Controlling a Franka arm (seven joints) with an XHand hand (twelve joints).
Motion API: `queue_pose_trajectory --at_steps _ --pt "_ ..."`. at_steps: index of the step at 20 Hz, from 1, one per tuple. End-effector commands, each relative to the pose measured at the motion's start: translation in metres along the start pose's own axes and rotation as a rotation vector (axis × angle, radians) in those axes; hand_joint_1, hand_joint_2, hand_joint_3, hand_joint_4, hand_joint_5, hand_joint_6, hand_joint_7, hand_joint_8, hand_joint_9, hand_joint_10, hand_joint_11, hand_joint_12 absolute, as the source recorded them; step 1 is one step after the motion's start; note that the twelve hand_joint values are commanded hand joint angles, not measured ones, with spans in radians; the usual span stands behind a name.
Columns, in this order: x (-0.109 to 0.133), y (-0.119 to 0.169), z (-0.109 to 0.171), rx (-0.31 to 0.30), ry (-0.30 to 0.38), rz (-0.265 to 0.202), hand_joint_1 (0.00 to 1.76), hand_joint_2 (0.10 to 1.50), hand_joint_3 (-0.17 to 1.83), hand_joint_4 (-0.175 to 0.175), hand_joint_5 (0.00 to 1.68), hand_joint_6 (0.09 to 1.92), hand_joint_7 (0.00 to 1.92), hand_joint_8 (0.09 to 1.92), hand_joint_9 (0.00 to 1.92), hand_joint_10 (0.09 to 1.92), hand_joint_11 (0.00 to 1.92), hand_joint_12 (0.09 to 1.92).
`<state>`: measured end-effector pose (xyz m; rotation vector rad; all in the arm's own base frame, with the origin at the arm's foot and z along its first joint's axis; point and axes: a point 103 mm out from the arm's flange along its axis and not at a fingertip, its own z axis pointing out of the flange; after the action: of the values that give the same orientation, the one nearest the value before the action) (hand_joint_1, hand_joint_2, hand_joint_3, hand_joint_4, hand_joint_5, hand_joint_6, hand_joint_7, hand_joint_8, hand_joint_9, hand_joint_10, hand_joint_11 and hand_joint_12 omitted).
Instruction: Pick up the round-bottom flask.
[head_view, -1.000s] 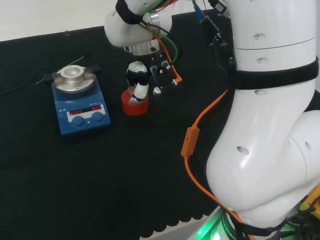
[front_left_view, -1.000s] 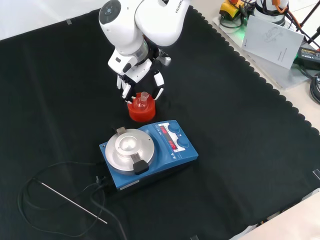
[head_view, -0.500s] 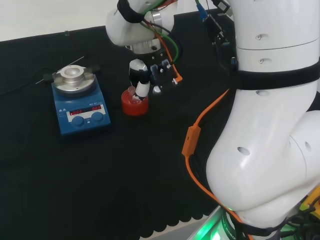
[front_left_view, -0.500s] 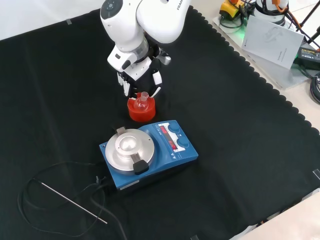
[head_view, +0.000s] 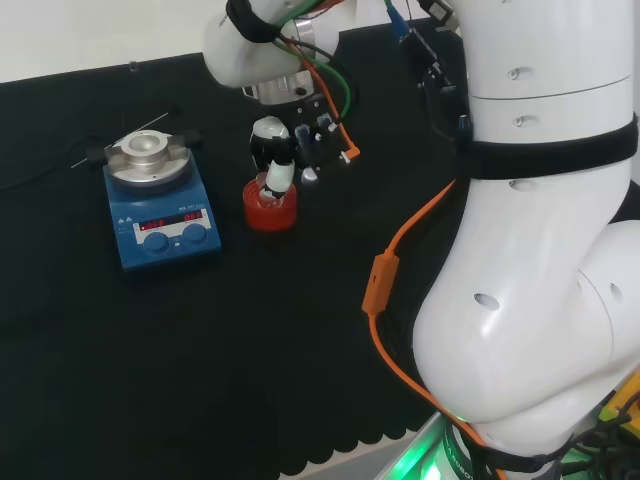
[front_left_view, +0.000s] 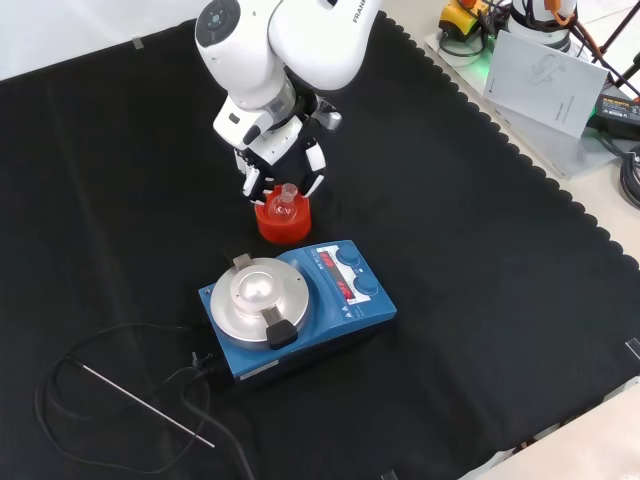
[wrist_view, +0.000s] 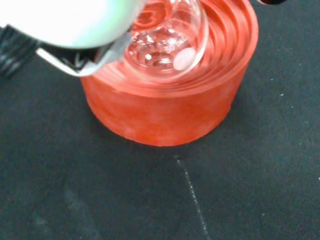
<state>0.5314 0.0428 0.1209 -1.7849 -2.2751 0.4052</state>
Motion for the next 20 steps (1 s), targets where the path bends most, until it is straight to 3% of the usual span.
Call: queue_pose_trajectory --at_steps 1,7,14,20 --pt "0.006 0.0003 0.0002 0.013 0.001 -0.008 0.97 0.34 0.93 -0.175 0.52 1.14 0.99 0.91 1.27 0.68 1.12 1.16" --pt "0.0091 -0.0029 0.0013 0.017 0.016 -0.008 0.97 0.34 0.93 -0.175 0.52 1.14 0.99 0.91 1.27 0.7 1.13 1.16" --pt "0.0088 -0.0089 -0.0055 -0.036 0.024 0.018 1.04 0.36 0.93 -0.175 0.87 0.99 1.13 0.84 1.38 0.62 1.26 1.07" --pt "0.008 -0.0088 -0.0067 -0.027 0.022 0.029 1.08 0.38 0.94 -0.175 0.97 0.94 1.2 0.82 1.44 0.57 1.31 1.04"
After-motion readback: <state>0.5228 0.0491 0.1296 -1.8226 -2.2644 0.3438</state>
